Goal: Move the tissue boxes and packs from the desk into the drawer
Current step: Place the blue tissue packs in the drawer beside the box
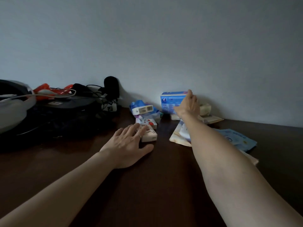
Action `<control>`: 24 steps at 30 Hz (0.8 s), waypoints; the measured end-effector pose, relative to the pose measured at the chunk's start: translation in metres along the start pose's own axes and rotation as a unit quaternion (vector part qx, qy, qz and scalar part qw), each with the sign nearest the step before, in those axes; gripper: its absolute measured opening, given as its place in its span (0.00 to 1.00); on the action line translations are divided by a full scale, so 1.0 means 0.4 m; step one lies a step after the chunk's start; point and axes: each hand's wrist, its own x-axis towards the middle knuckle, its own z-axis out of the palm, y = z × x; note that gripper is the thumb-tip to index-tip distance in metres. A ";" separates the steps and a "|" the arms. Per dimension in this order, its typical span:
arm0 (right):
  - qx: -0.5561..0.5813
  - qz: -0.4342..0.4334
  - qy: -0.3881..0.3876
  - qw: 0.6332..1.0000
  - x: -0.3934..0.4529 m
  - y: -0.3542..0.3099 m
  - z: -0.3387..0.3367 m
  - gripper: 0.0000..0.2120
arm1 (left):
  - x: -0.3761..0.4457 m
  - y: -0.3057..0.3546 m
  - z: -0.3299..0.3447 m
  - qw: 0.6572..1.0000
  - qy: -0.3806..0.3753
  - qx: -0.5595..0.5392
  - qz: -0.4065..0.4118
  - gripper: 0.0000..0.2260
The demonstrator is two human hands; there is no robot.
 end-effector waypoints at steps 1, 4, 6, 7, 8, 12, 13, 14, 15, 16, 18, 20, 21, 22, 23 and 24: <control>-0.001 -0.003 0.020 1.000 -0.012 -0.004 0.013 0.40 | -0.001 -0.001 0.000 1.000 0.005 -0.002 0.003 0.35; -0.051 -0.051 0.062 0.995 -0.044 -0.015 0.026 0.39 | -0.007 0.002 -0.004 0.999 0.049 -0.010 0.018 0.32; -0.020 -0.075 0.036 0.996 -0.054 -0.028 0.012 0.36 | -0.010 0.002 -0.007 0.997 0.073 -0.021 0.021 0.31; 0.019 -0.071 0.007 0.997 -0.060 -0.038 0.002 0.35 | -0.011 0.003 -0.007 0.997 0.076 -0.027 0.019 0.30; 0.043 -0.062 -0.016 0.997 -0.068 -0.047 -0.008 0.35 | -0.012 0.003 -0.008 0.996 0.078 -0.031 0.017 0.29; 0.086 -0.065 0.022 0.994 -0.168 -0.076 -0.063 0.35 | -0.024 0.015 -0.021 0.996 0.085 -0.011 -0.004 0.25; 0.108 -0.064 0.043 0.991 -0.204 -0.078 -0.087 0.36 | -0.032 0.021 -0.027 0.996 0.088 -0.001 -0.008 0.24; 0.133 -0.060 0.062 0.987 -0.241 -0.077 -0.113 0.36 | -0.041 0.026 -0.033 0.996 0.092 0.005 -0.015 0.22; 0.160 -0.054 0.076 0.983 -0.281 -0.073 -0.147 0.36 | -0.055 0.036 -0.043 0.995 0.096 0.006 -0.023 0.22; 0.188 -0.049 0.083 0.977 -0.320 -0.069 -0.179 0.36 | -0.070 0.044 -0.048 0.994 0.104 0.005 -0.033 0.21; 0.223 -0.058 0.086 0.969 -0.395 -0.060 -0.241 0.36 | -0.107 0.061 -0.058 0.988 0.146 -0.002 -0.049 0.22; 0.243 -0.081 0.081 0.963 -0.469 -0.060 -0.304 0.36 | -0.168 0.082 -0.068 0.980 0.189 -0.032 -0.048 0.25; 0.257 -0.089 0.079 0.959 -0.509 -0.061 -0.334 0.37 | -0.206 0.096 -0.072 0.975 0.206 -0.067 -0.045 0.27; 0.273 -0.096 0.080 0.954 -0.552 -0.063 -0.362 0.37 | -0.249 0.112 -0.079 0.967 0.223 -0.113 -0.052 0.28; 0.291 -0.104 0.085 0.947 -0.599 -0.065 -0.389 0.37 | -0.295 0.129 -0.088 0.955 0.239 -0.160 -0.066 0.28; 0.308 -0.116 0.092 0.940 -0.651 -0.066 -0.413 0.37 | -0.341 0.147 -0.099 0.942 0.253 -0.204 -0.084 0.28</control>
